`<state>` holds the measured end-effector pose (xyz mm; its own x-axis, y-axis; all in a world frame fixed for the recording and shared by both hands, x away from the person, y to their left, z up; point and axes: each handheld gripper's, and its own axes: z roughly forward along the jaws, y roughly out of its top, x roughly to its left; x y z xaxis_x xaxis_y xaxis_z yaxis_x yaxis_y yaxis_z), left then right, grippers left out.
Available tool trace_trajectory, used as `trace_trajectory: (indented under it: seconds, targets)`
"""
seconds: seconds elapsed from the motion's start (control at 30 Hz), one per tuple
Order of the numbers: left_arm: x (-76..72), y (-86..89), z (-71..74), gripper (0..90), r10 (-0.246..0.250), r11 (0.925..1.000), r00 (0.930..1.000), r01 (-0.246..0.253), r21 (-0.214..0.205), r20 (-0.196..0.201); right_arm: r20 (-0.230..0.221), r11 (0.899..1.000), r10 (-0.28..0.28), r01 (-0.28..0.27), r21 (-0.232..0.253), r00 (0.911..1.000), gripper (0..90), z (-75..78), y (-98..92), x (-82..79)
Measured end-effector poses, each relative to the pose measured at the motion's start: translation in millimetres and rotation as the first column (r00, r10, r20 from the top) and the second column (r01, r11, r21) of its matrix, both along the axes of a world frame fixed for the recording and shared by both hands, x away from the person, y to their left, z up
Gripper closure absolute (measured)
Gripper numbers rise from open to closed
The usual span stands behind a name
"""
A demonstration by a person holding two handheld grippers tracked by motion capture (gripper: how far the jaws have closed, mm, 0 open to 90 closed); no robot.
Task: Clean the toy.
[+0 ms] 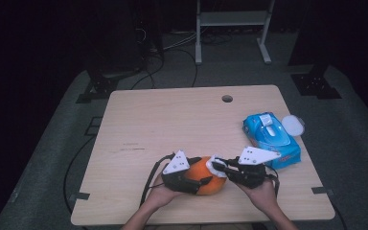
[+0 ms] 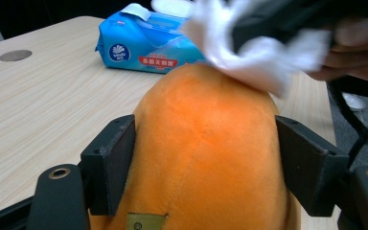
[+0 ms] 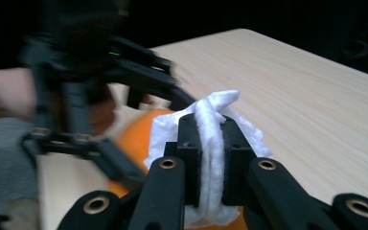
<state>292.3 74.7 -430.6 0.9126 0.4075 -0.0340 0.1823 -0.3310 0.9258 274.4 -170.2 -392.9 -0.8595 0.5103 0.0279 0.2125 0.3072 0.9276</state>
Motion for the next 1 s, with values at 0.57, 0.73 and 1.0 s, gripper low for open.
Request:
trace_trajectory:
  seconds: [0.57,0.73,1.0]
  targets:
    - [1.4,-0.1,-2.6,23.8,-0.012,0.9997,0.9992,0.011,0.02,0.039,0.03,0.998,-0.022,0.024,-0.065,0.9993,80.8,-0.3,-1.2,-1.0]
    - [1.4,2.9,-1.4,23.4,-0.025,0.9995,0.9992,0.024,0.023,0.03,0.033,0.995,0.002,0.001,-0.096,0.9995,80.8,-4.3,8.0,1.2]
    - [-1.7,-5.0,-1.7,24.0,-0.019,0.9989,0.9988,0.017,0.043,0.046,-0.012,0.996,-0.073,0.072,-0.05,0.9973,80.7,-7.7,-12.8,9.2]
